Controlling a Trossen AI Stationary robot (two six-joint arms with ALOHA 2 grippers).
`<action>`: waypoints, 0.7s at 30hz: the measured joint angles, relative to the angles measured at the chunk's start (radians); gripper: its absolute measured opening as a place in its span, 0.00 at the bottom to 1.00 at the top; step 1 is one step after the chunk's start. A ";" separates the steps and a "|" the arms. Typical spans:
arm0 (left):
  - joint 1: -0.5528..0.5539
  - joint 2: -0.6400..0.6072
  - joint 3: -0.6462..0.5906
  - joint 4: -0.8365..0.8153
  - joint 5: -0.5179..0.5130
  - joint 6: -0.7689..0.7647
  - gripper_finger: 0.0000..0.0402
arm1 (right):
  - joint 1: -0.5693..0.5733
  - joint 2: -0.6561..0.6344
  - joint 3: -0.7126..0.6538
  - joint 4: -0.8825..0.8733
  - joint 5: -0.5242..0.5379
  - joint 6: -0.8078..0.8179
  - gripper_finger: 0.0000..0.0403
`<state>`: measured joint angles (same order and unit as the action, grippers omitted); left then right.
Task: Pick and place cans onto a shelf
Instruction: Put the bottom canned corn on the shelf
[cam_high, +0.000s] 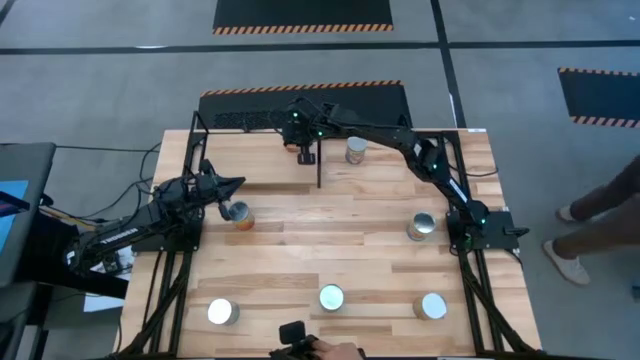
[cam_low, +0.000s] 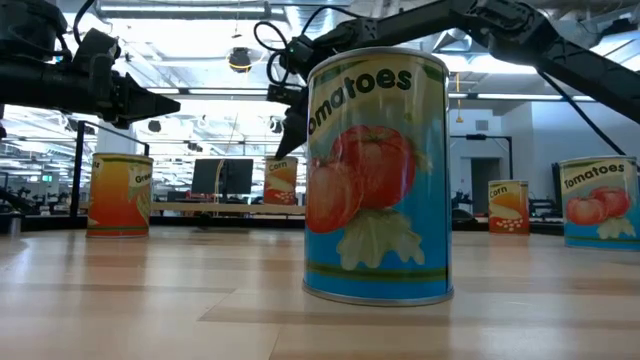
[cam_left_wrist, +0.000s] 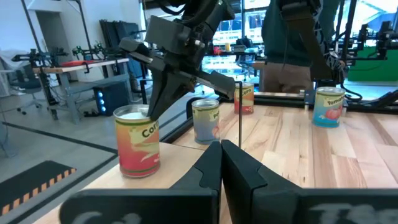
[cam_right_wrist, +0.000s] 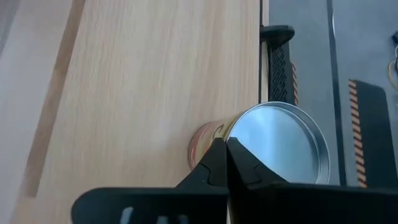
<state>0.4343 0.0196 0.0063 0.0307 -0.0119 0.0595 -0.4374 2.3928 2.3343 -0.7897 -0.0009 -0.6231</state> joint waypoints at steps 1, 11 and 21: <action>0.000 0.000 0.000 0.000 0.000 0.000 0.00 | 0.002 0.000 0.000 0.003 0.000 -0.003 0.01; 0.000 0.000 0.000 0.000 -0.001 0.000 0.00 | 0.005 -0.009 0.021 -0.003 0.012 -0.001 0.01; 0.000 0.000 0.000 0.000 -0.002 0.000 0.00 | 0.003 -0.009 0.021 -0.036 0.033 0.032 0.02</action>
<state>0.4343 0.0196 0.0063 0.0307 -0.0135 0.0593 -0.4347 2.3840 2.3550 -0.8253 0.0319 -0.5910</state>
